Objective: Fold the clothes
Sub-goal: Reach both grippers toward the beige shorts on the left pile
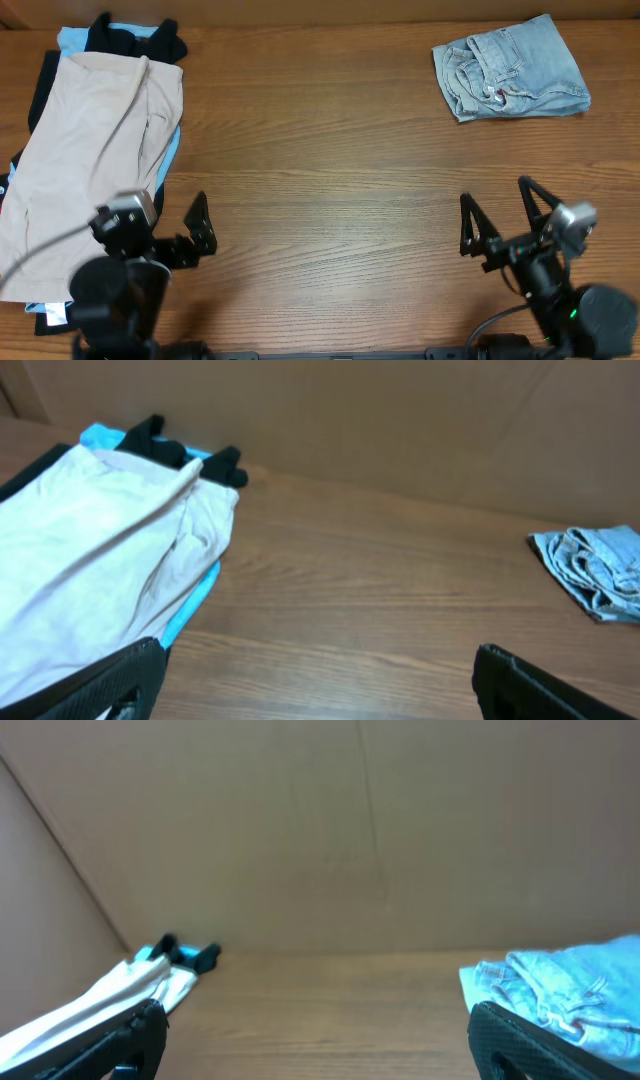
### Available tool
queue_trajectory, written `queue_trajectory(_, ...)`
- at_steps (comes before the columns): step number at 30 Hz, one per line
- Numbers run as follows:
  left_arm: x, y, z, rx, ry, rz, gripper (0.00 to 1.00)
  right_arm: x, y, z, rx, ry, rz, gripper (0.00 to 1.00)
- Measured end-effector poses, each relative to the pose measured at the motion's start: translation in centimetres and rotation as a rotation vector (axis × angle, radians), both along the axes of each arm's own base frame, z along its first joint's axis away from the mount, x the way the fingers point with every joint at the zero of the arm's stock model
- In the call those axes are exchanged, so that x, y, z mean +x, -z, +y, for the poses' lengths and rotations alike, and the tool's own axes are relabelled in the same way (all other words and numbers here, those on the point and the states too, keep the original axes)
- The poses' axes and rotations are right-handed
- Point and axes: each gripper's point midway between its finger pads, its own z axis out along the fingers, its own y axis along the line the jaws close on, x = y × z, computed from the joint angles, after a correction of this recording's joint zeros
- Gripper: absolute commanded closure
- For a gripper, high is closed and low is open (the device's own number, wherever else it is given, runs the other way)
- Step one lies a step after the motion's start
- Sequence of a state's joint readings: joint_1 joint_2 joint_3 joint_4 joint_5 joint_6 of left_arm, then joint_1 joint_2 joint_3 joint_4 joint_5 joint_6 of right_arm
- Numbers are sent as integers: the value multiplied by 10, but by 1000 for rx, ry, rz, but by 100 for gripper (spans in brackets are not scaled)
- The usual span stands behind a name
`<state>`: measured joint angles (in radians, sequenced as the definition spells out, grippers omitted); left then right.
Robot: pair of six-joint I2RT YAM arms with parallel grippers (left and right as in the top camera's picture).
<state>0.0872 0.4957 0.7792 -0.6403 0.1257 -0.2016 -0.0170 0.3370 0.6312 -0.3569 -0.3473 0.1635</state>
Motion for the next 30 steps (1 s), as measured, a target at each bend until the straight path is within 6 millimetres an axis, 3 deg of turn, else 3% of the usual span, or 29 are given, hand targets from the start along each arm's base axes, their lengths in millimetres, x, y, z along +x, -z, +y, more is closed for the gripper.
queue_trajectory(5, 17, -34, 0, 22, 26, 162, 0, 24, -19, 6, 0, -39, 213, 0)
queue_trajectory(11, 61, -61, 2, 44, 96, 367, 0, 67, -40, 7, -4, -55, 458, 0)
queue_trajectory(12, 72, -65, 5, 39, 100, 393, 0, 83, -47, 7, -3, -55, 481, 0)
queue_trajectory(16, 115, -65, 37, -24, 72, 476, 0, 112, -47, 7, 1, -64, 521, 0)
queue_trajectory(20, 151, -45, 100, -82, -36, 521, 0, 131, -16, 9, 11, -79, 627, 0)
queue_trajectory(23, 167, -12, 145, -116, -113, 571, 0, 145, 7, 10, 16, -81, 697, 0)
queue_trajectory(26, 175, 19, 171, -118, -130, 628, 10, 155, 25, 9, 20, -82, 748, 0)
queue_trajectory(30, 189, 67, 182, -77, -66, 722, 14, 162, 48, 10, 26, -88, 821, 1)
